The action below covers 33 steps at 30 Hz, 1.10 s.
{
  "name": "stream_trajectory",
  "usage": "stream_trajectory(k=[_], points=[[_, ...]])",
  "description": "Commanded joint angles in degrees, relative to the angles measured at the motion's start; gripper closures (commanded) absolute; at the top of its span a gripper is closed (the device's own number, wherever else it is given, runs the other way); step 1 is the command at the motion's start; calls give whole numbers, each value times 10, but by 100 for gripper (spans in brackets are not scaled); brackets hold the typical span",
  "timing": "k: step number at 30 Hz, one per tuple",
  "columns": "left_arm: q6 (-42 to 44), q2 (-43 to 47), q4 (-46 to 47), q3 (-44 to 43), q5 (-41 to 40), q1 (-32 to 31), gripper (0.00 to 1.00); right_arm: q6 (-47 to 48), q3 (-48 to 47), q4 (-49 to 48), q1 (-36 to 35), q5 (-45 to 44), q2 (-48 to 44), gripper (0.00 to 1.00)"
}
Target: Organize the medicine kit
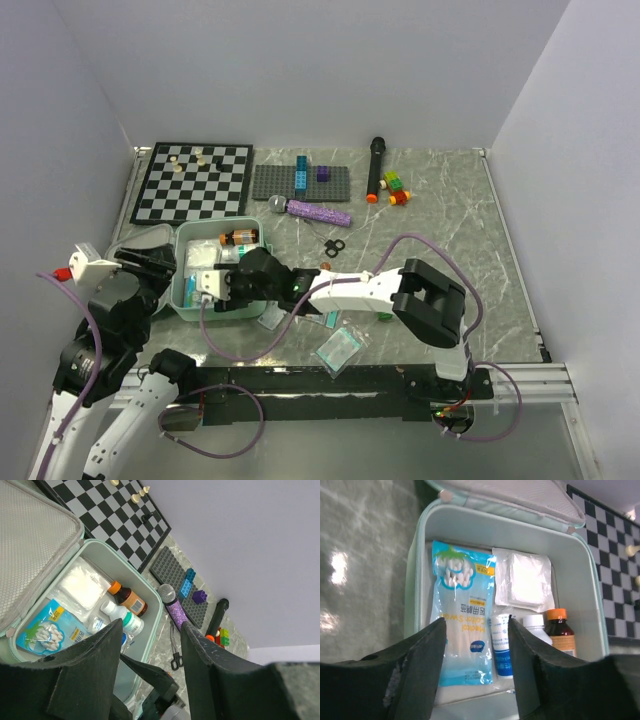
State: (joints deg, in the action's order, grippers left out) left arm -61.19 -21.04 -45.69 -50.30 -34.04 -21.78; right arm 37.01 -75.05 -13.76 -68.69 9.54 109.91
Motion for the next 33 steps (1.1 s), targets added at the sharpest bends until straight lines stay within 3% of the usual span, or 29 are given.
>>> stream_trajectory(k=[1,5,6,10,16,22,33], points=[[-5,-1,17,6,13,-2,45,-139,-74,7,21,26,-30,45],[-4,-5,20,10,16,-2,45,-293,-291,250,71,154,64,66],[-4,-8,22,10,17,-2,45,-335,-315,265,84,210,79,69],[2,-16,27,11,20,-1,45,-402,-352,318,117,274,107,77],[-3,-21,41,38,21,-1,45,-400,-346,409,113,260,124,87],[-11,-35,61,71,36,-2,45,-404,-305,419,99,239,134,87],[-12,-37,62,83,37,-1,45,-450,-349,429,85,182,208,91]])
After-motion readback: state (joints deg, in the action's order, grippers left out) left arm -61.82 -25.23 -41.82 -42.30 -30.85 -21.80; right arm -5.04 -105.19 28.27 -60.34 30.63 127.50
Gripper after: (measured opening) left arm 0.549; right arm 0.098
